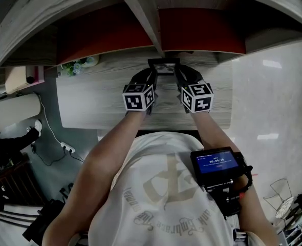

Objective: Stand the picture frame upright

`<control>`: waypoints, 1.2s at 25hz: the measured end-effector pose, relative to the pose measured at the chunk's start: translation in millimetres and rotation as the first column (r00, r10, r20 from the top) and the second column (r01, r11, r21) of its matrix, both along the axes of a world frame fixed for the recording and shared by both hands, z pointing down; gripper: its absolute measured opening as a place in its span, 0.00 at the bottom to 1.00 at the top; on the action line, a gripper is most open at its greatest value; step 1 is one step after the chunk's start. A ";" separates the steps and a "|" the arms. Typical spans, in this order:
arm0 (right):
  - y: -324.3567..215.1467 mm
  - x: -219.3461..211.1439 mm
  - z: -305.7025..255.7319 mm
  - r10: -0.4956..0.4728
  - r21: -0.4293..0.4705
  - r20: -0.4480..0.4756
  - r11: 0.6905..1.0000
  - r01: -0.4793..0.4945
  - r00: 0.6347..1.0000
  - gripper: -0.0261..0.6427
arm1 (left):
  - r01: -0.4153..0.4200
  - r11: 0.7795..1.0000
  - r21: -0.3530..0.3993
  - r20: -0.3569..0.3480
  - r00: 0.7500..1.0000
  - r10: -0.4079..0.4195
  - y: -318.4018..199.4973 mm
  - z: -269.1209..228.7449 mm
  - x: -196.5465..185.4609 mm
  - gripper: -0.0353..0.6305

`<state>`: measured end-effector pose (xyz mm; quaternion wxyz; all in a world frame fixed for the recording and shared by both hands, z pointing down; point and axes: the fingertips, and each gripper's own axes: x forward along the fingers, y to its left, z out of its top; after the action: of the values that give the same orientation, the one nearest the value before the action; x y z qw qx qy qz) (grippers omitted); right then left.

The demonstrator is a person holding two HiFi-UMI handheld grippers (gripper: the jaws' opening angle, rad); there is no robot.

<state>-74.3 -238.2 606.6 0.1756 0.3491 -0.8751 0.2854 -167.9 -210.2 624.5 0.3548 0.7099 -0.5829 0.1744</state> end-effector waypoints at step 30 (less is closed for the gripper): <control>-6.6 5.1 -0.5 -0.003 -0.008 0.002 1.000 0.003 1.000 0.22 | -0.008 1.000 -0.018 0.008 1.000 0.008 -12.0 1.2 -4.2 0.23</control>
<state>-69.2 -244.8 606.2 0.1766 0.3468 -0.8747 0.2888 -172.1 -222.2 625.7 0.3582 0.7083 -0.5798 0.1841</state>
